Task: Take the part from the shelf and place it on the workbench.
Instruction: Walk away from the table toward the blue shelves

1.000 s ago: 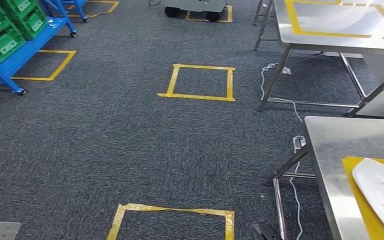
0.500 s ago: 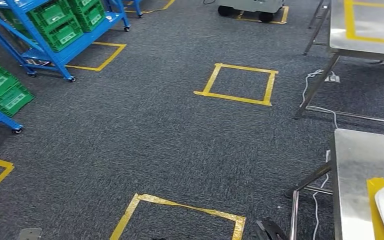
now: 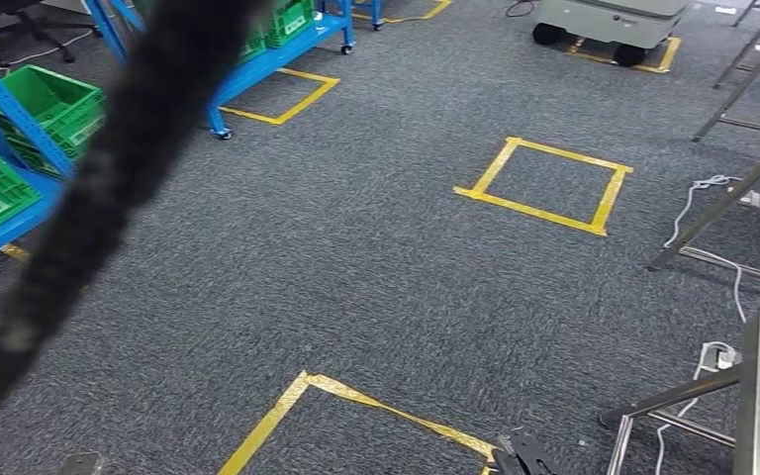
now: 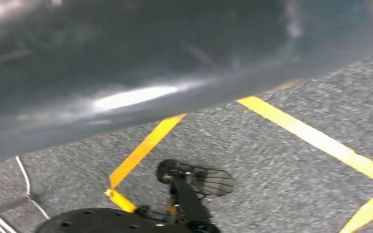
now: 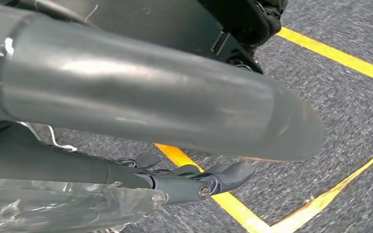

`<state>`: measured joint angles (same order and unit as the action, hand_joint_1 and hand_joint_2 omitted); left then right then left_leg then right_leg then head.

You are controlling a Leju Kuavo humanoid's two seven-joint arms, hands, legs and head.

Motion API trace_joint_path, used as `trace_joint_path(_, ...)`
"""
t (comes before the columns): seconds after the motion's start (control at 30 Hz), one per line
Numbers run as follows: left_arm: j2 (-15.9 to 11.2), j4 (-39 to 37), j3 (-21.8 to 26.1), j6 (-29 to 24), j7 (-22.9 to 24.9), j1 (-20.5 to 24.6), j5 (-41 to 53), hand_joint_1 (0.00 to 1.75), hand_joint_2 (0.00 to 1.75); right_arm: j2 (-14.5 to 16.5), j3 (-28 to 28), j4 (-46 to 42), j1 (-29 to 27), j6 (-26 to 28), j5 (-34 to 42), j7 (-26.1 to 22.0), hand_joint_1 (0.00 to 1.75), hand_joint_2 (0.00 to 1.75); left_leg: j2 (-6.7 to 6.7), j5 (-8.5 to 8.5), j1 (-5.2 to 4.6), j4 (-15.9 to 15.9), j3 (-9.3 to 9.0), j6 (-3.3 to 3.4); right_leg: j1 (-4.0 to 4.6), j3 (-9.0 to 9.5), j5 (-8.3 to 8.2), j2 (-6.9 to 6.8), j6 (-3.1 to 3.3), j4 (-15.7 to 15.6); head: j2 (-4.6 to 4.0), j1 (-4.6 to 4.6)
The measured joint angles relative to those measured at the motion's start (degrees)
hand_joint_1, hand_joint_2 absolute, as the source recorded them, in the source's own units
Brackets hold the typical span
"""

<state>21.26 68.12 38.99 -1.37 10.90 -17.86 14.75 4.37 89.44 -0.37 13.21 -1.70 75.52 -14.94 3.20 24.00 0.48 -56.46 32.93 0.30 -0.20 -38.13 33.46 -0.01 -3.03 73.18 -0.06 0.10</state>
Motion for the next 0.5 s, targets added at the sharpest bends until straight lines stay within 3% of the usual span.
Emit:
trace_joint_path(0.07, 0.00, -0.45, 0.03, 1.05, -0.52, 0.02, 1.46, 0.00, 0.00, -0.01, 0.00, 0.00, 0.01, 0.03, -0.01, -0.01, 0.00, 0.00, 1.63, -0.08, 0.18, -0.07, -0.05, -0.36, -0.33, 3.40, -4.02, 1.70, 0.00, -7.51, -0.01, -0.01)
trace_joint_path(0.13, -0.04, -0.79, 0.26, 1.94, -1.31, 0.20, 3.05, 0.00, 0.00, -0.01, 0.01, 0.00, 0.09, 0.04, -0.01, -0.09, 0.00, 0.00, 3.00, -0.21, 0.19, -0.20, 0.19, -1.03, -0.58, 6.14, -5.89, 3.83, 0.25, -13.26, -0.01, 0.02)
trace_joint_path(0.17, -0.07, -1.01, 0.46, 2.33, -1.75, 0.31, 3.85, 0.00, 0.00, -0.01, 0.01, 0.00, 0.08, 0.04, 0.00, -0.15, 0.00, 0.00, 3.54, -0.38, 0.18, -0.15, 0.39, -1.42, -0.58, 6.61, -5.86, 4.31, 0.51, -14.11, -0.01, 0.01)
trace_joint_path(0.23, -0.11, -1.47, 0.89, 2.79, -2.29, 0.42, 5.06, 0.00, 0.00, 0.02, 0.02, 0.00, 0.03, 0.03, 0.00, -0.30, 0.00, 0.00, 4.38, -0.78, 0.26, 0.10, 0.74, -2.15, -0.46, 6.73, -6.07, 3.16, 1.28, -14.14, -0.01, 0.00)
trace_joint_path(0.3, -0.15, -1.71, 1.04, 2.81, -2.12, 0.31, 5.52, 0.00, 0.00, 0.02, 0.01, 0.02, 0.08, 0.05, 0.10, -0.53, 0.00, 0.00, 2.40, 0.13, 0.17, -1.10, 1.44, -2.66, -0.49, 6.69, -6.34, 1.91, 2.12, -14.27, -0.01, -0.19)
trace_joint_path(0.37, -0.16, -1.74, 0.84, 2.69, -1.53, 0.26, 5.56, 0.00, 0.00, 0.00, -0.01, 0.04, 0.00, 0.05, 0.24, -0.73, 0.00, 0.00, -0.99, 3.63, -0.02, -6.93, 4.11, -2.94, -0.36, 6.61, -6.37, 0.44, 2.79, -14.36, 0.00, -0.50)
trace_joint_path(0.43, -0.16, -1.74, 0.54, 2.63, -1.12, 0.27, 5.50, 0.00, 0.00, 0.00, 0.00, 0.04, -0.33, 0.02, 0.26, -0.79, 0.00, 0.00, -2.19, 7.06, -0.03, -14.60, 7.67, -3.05, -0.11, 6.50, -6.28, -1.35, 3.05, -14.36, 0.00, -0.59)
trace_joint_path(0.47, -0.16, -1.74, 0.42, 2.63, -1.05, 0.19, 5.48, 0.00, 0.00, 0.00, 0.00, 0.04, -0.41, 0.02, 0.26, -0.80, 0.00, 0.00, -2.31, 7.47, -0.03, -16.54, 8.50, -3.01, -0.01, 6.47, -6.24, -2.25, 3.11, -14.36, -0.01, -0.58)
trace_joint_path(0.5, -0.16, -1.74, 0.36, 2.63, -1.02, 0.07, 5.48, 0.00, 0.00, 0.00, 0.01, 0.04, -0.41, 0.02, 0.26, -0.81, 0.00, 0.00, -2.43, 6.75, -0.06, -16.25, 8.19, -2.89, 0.08, 6.49, -6.20, -3.08, 3.14, -14.35, -0.01, -0.59)
